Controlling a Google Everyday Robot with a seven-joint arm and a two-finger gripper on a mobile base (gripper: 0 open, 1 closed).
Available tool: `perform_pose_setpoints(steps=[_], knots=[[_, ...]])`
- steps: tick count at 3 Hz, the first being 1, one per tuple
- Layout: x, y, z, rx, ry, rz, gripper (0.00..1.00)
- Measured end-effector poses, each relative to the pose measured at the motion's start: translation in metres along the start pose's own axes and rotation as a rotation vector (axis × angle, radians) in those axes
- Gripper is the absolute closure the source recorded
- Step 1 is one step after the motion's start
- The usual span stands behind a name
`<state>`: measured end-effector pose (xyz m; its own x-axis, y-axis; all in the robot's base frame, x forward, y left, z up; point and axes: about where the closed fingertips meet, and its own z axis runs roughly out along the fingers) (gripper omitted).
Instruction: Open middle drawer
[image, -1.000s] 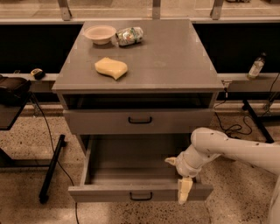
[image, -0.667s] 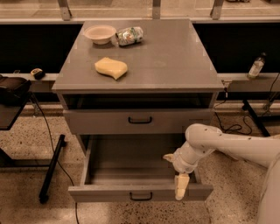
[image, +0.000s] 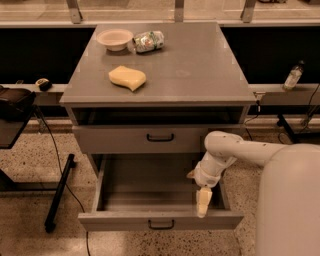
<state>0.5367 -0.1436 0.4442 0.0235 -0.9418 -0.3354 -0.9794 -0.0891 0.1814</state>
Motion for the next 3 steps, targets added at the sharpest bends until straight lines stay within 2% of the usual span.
perform_pose_setpoints(steps=[1, 3], knots=[[0.006, -0.015, 0.008, -0.050, -0.021, 0.047, 0.03], [0.024, -0.019, 0.011, -0.010, -0.110, 0.116, 0.49]])
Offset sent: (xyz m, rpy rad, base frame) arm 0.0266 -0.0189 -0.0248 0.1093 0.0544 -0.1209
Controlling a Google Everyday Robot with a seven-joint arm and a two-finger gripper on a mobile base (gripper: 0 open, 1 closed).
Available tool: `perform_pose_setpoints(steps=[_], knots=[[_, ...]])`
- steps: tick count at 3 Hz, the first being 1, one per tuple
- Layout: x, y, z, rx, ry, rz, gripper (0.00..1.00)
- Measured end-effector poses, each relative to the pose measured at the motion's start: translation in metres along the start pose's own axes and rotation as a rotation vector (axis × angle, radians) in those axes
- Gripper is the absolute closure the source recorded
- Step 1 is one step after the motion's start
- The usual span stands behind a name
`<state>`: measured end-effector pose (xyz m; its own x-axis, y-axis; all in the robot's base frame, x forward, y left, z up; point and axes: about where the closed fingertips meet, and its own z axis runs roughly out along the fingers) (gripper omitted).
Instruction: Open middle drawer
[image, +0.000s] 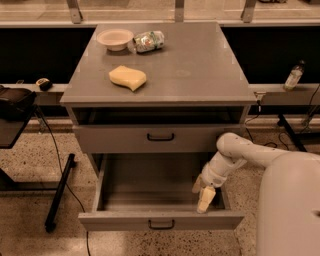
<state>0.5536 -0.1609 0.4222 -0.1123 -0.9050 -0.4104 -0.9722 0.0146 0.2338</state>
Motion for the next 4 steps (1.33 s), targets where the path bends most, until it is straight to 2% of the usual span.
perform_pose_setpoints(steps=[1, 3, 4], knots=[[-0.0030, 0.0020, -0.0065, 0.000, 0.000, 0.000, 0.46], [-0.0057, 0.0037, -0.0122, 0.000, 0.000, 0.000, 0.01], [-0.0065, 0.0054, -0.0138, 0.004, -0.001, -0.003, 0.00]])
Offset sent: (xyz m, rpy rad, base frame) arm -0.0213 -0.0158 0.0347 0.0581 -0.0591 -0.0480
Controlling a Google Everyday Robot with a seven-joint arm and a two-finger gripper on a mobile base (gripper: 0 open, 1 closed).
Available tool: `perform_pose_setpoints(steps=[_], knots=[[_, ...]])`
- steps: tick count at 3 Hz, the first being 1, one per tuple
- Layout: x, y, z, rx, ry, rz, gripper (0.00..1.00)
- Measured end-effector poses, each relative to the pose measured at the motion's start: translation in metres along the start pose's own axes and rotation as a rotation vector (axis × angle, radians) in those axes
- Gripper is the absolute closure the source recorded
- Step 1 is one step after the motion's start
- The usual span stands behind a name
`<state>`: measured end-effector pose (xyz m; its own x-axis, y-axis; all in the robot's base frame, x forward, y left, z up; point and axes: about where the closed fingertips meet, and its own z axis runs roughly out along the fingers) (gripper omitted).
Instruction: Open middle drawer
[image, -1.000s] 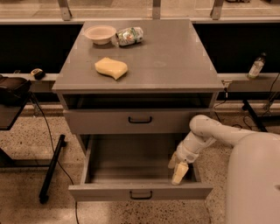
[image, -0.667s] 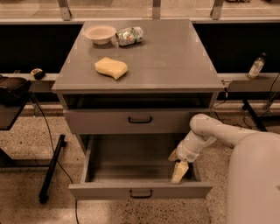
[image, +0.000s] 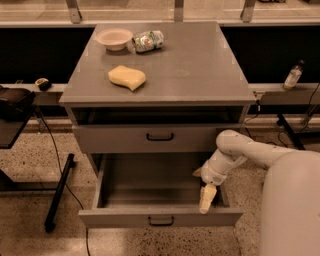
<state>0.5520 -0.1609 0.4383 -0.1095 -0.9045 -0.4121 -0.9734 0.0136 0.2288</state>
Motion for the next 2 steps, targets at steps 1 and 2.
perform_pose_setpoints(steps=[1, 2], knots=[[-0.008, 0.012, -0.018, 0.042, 0.002, -0.030, 0.00], [-0.013, 0.008, -0.029, 0.089, 0.006, -0.067, 0.03]])
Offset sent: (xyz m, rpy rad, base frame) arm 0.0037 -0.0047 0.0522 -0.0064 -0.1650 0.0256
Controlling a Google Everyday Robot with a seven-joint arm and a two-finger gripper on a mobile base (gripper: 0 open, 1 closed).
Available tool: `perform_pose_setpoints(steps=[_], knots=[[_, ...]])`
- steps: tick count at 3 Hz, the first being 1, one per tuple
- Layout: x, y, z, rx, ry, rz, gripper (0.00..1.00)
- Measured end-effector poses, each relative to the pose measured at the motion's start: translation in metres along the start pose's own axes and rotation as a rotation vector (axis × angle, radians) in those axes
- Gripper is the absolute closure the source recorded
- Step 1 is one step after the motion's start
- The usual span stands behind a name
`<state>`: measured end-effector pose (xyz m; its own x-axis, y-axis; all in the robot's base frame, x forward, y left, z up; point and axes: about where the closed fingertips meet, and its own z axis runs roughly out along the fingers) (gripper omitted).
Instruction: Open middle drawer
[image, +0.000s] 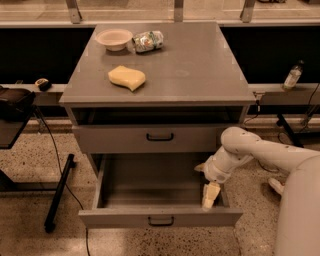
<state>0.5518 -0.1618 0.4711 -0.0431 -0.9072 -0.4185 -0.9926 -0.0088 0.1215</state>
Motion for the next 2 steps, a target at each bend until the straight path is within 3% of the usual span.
perform_pose_setpoints(steps=[2], knots=[[0.017, -0.031, 0.044, 0.002, 0.008, -0.007, 0.49]])
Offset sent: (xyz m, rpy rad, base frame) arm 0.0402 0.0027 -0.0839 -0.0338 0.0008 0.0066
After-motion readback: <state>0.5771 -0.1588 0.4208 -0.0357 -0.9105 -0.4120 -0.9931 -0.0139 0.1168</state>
